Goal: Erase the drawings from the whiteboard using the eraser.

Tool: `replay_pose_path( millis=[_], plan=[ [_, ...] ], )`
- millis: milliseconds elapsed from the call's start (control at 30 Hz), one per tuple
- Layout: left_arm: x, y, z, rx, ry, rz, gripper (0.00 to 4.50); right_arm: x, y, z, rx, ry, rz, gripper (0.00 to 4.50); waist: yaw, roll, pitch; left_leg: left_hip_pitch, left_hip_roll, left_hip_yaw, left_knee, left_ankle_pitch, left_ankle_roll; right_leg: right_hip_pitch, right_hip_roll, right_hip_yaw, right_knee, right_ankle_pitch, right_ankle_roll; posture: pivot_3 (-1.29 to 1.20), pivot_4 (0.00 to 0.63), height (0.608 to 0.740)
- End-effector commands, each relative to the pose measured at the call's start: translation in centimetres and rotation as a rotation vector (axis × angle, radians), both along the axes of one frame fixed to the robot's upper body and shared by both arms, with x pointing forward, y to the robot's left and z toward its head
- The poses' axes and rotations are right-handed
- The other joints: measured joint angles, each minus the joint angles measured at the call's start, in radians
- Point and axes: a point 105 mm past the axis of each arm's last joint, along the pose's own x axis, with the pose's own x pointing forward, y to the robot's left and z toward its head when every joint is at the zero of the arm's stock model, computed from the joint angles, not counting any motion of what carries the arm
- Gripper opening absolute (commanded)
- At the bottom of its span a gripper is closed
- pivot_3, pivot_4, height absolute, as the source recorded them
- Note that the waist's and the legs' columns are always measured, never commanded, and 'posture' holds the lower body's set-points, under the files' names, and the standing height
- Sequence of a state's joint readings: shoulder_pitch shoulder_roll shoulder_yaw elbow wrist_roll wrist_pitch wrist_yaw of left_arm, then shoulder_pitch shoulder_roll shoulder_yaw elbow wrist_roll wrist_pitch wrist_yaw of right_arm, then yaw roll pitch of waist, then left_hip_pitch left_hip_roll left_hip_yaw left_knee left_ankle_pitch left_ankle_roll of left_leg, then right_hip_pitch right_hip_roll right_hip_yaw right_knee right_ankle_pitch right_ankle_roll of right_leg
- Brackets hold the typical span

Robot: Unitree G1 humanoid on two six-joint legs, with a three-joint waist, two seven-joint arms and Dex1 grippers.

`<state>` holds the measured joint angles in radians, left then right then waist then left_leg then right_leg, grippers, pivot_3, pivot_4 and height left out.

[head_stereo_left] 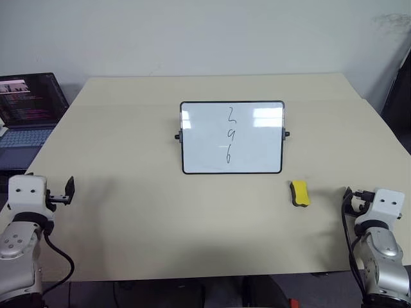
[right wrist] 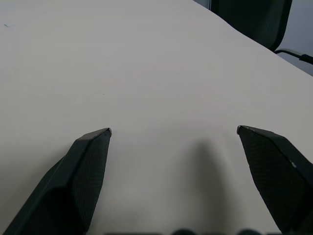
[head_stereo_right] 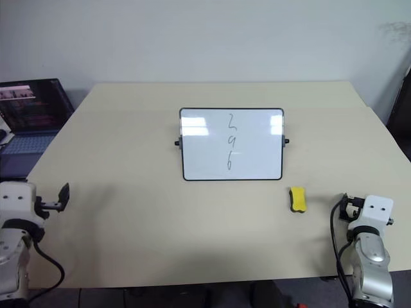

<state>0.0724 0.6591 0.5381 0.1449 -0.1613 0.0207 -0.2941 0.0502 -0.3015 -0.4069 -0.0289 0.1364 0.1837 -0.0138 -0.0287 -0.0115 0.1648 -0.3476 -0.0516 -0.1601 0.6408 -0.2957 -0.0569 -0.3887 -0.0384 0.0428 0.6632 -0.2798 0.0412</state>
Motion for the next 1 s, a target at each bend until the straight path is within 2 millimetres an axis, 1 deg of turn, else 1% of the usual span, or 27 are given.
replay_pose_path(
  millis=[33, 300, 467, 533, 567, 633, 767, 867, 1000],
  plan=[
    [-0.2, 0.2, 2.1, 0.013, -0.07, 0.015, 4.5, 0.3, -0.5, 1.2, -0.031, -0.035, 0.001, 4.49, 0.0, 0.0, 0.0, 0.0, 0.0, 0.0, 0.0, 0.0, 0.0, 0.0, 0.0, 0.0, 0.0, 0.0, 0.0, 0.0, 0.15, 0.74],
    [-0.5, 0.1, 1.9, 0.006, -0.078, 0.026, 4.5, 0.7, -0.5, 1.1, -0.03, -0.04, 0.004, 4.49, -0.001, 0.0, 0.0, 0.0, 0.0, 0.001, 0.0, 0.0, 0.0, 0.0, 0.0, 0.0, 0.0, 0.0, 0.0, 0.0, 0.15, 0.74],
    [0.8, -1.0, 2.3, 0.001, -0.085, -0.03, 4.5, 0.7, -1.9, 2.0, -0.056, -0.059, -0.027, 4.49, -0.001, 0.0, 0.0, 0.0, 0.0, 0.001, 0.0, 0.0, 0.0, 0.0, 0.0, -0.001, 0.0, 0.0, 0.0, 0.0, 0.15, 0.74],
    [1.9, -1.4, 2.7, -0.013, -0.097, -0.058, 4.5, 0.5, -2.5, 2.6, -0.07, -0.075, -0.046, 4.49, 0.001, 0.0, 0.0, 0.0, 0.0, 0.001, 0.0, 0.0, 0.0, 0.0, 0.0, -0.001, 0.0, 0.0, 0.0, 0.0, 0.15, 0.74],
    [2.5, -2.1, 2.9, -0.019, -0.102, -0.082, 4.5, 0.4, -3.2, 2.8, -0.074, -0.078, -0.057, 4.49, 0.002, 0.0, 0.0, 0.0, 0.0, 0.001, 0.0, 0.0, 0.0, 0.0, 0.0, -0.001, 0.0, 0.0, 0.0, 0.0, 0.15, 0.74],
    [3.8, -3.5, 3.7, -0.036, -0.115, -0.148, 4.5, 0.2, -3.7, 3.2, -0.076, -0.087, -0.067, 4.49, 0.004, 0.0, 0.0, 0.0, -0.001, 0.001, 0.001, 0.0, 0.0, 0.001, 0.0, -0.002, 0.0, 0.0, 0.0, 0.0, 0.15, 0.74],
    [6.6, -6.1, 6.6, -0.059, -0.141, -0.305, 4.5, 0.2, -3.5, 4.9, -0.087, -0.107, -0.054, 4.49, 0.0, 0.0, 0.0, 0.0, -0.001, 0.002, 0.001, 0.0, 0.0, 0.001, 0.0, -0.002, 0.001, 0.0, 0.0, 0.0, 0.15, 0.74],
    [8.1, -9.3, 8.4, -0.071, -0.153, -0.447, 4.5, 0.1, -4.0, 6.1, -0.099, -0.099, -0.033, 4.49, -0.002, 0.0, 0.0, 0.0, -0.001, 0.002, 0.001, 0.0, 0.0, 0.0, 0.0, -0.003, 0.001, 0.0, 0.0, 0.0, 0.15, 0.74],
    [9.5, -13.7, 10.6, -0.114, -0.148, -0.644, 4.5, 0.7, -3.3, 8.4, -0.094, -0.089, 0.019, 4.49, -0.006, 0.0, 0.0, 0.0, -0.001, 0.004, 0.002, 0.0, 0.0, 0.0, 0.0, -0.002, 0.001, 0.0, 0.001, 0.0, 0.15, 0.74]
  ],
)
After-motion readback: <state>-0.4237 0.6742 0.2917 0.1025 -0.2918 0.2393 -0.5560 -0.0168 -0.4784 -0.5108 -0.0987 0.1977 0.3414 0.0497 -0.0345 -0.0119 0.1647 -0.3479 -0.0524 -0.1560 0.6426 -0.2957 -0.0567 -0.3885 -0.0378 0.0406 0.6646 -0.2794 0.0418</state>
